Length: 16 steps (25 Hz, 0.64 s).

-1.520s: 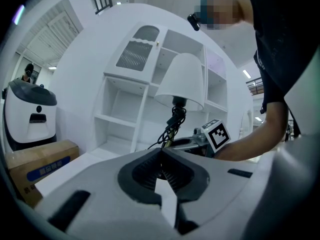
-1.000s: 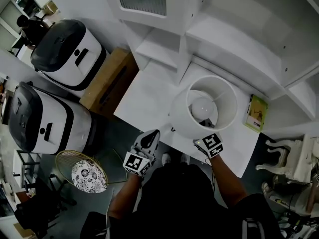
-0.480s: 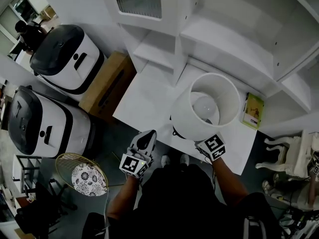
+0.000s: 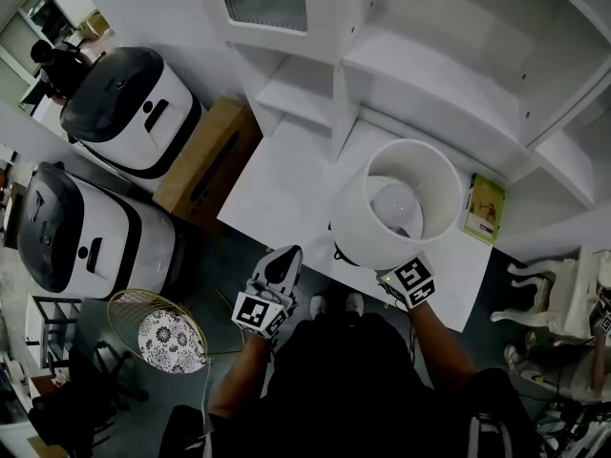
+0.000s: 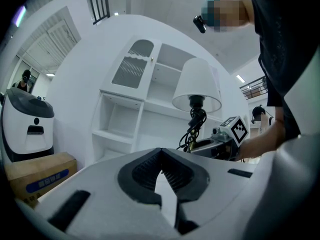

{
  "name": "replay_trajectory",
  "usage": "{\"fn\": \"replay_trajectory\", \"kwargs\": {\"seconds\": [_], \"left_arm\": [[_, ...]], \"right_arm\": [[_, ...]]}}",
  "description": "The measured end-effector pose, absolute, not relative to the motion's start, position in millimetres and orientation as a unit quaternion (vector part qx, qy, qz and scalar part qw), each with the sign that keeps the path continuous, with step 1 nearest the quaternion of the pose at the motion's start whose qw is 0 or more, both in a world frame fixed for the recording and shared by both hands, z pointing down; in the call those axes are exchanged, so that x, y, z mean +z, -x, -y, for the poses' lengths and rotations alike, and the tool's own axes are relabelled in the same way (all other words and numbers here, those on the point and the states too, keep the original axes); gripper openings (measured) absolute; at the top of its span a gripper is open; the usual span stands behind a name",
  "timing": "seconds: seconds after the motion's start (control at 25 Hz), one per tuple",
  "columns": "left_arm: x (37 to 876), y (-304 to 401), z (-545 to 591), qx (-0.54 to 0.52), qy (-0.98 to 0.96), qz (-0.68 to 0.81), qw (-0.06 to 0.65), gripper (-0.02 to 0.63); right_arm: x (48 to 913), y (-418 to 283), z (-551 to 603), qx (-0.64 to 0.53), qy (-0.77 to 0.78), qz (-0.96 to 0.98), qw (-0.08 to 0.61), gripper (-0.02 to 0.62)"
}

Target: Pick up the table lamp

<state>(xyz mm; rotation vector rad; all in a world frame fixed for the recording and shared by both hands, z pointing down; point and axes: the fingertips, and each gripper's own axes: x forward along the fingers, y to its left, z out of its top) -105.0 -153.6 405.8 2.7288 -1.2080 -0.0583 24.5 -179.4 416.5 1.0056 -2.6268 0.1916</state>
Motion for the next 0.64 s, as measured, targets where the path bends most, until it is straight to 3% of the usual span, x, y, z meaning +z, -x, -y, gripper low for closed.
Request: {"fn": "replay_trajectory", "kwargs": {"seconds": [0.64], "left_arm": [[398.8, 96.0, 139.6, -0.021, -0.906, 0.415, 0.078, 0.018]], "right_arm": [[414.2, -32.1, 157.2, 0.068, -0.334, 0.925, 0.165, 0.149]]}}
